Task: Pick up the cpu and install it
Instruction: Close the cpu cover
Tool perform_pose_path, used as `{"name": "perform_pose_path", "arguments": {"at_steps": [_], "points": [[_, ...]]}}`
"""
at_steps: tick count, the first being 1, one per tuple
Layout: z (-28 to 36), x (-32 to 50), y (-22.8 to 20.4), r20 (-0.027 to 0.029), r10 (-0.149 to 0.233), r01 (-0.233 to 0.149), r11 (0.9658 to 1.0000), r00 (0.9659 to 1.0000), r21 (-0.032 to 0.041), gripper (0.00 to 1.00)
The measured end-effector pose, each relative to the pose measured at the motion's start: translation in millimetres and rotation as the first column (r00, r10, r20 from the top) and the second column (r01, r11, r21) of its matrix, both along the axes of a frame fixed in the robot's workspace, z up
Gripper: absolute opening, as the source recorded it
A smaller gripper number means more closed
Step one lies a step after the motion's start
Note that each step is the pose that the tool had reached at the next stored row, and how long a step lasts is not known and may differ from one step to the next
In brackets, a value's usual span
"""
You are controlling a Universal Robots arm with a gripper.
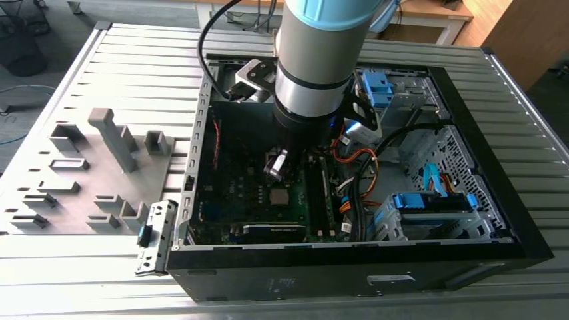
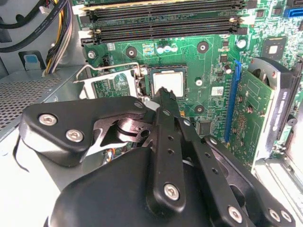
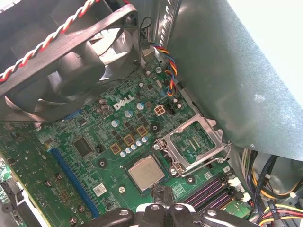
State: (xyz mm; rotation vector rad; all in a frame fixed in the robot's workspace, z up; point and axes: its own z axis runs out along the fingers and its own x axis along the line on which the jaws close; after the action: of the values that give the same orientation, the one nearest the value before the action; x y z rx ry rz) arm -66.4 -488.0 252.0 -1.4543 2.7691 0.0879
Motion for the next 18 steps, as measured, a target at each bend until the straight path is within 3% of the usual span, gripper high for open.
{"name": "perform_pose_path", "arguments": {"at_steps": [5,9,14,18], "points": [[-0.2,0.0,0.0,0.0001,0.074,-0.074,0.9972,0.9972,0.0001,0.11],[-0.5,0.0,0.0,0.0001,0.140,-0.140,0.9902,0.9902,0.0001,0.11],[-0.8,0.0,0.0,0.0000,0.220,-0.220,0.9755,0.9755,0.0000,0.11],[-1.2,0.0,0.0,0.0001,0.285,-0.285,0.9584,0.9584,0.0001,0.11]]}}
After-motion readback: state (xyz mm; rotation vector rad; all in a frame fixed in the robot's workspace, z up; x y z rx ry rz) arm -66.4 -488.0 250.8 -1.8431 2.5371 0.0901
